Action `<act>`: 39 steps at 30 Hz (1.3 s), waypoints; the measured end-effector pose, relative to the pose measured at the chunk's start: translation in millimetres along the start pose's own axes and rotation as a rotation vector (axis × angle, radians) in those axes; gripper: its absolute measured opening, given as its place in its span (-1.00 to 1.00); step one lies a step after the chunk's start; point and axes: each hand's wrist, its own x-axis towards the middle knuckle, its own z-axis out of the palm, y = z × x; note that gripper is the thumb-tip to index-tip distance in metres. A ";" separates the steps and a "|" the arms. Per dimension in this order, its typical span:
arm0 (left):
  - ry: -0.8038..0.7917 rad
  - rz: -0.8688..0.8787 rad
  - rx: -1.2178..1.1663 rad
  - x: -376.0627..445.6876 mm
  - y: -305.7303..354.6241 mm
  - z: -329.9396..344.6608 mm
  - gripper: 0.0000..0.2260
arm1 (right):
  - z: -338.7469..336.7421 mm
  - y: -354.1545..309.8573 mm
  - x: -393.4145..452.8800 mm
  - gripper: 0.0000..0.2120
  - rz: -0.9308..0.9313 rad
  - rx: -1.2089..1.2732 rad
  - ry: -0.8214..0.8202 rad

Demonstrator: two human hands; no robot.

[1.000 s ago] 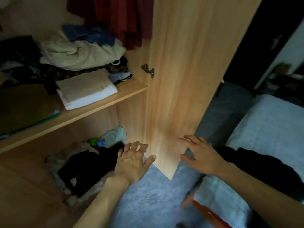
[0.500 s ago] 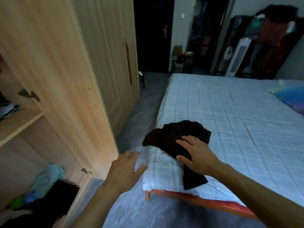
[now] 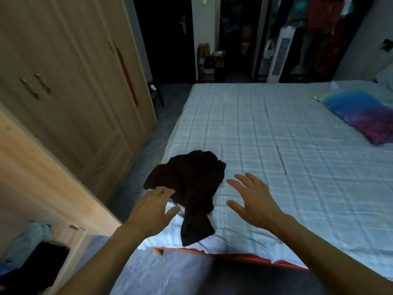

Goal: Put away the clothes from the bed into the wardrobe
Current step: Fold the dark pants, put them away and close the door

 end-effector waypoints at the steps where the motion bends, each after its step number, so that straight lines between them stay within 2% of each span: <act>1: 0.000 0.003 0.011 8.2 2.8 -1.2 -0.49 | -1.1 7.1 2.0 -0.20 0.005 0.010 0.008; 3: 0.003 0.008 0.018 25.3 7.9 -5.0 -0.49 | -0.8 21.0 8.1 -0.16 0.024 0.024 0.015; 6: -0.013 0.012 0.016 53.6 13.8 -3.9 -0.48 | 2.1 38.1 22.5 -0.24 0.044 0.024 0.003; 8: -0.039 0.026 0.013 76.4 17.5 2.9 -0.46 | 5.9 48.2 36.1 -0.23 0.055 0.007 -0.006; 13: -0.074 0.096 0.035 158.4 22.1 23.4 -0.49 | 7.9 68.6 85.6 -0.34 0.132 -0.011 -0.012; 16: -0.095 0.141 -0.003 205.6 18.6 29.8 -0.49 | 3.0 76.3 119.6 -0.34 0.190 -0.003 -0.045; 21: -0.104 0.133 0.008 271.5 4.5 38.0 -0.48 | 1.3 84.4 173.6 -0.35 0.247 0.024 -0.041; 26: -0.167 0.118 -0.062 304.0 -0.2 50.1 -0.50 | 17.8 99.1 198.8 -0.35 0.295 0.079 -0.118; 33: -0.264 0.035 -0.130 340.7 15.7 74.8 -0.53 | 38.0 140.1 250.0 -0.33 0.301 0.170 -0.188; 39: -0.256 -0.144 -0.144 358.7 40.8 96.8 -0.56 | 62.6 173.6 298.3 -0.31 0.206 0.208 -0.301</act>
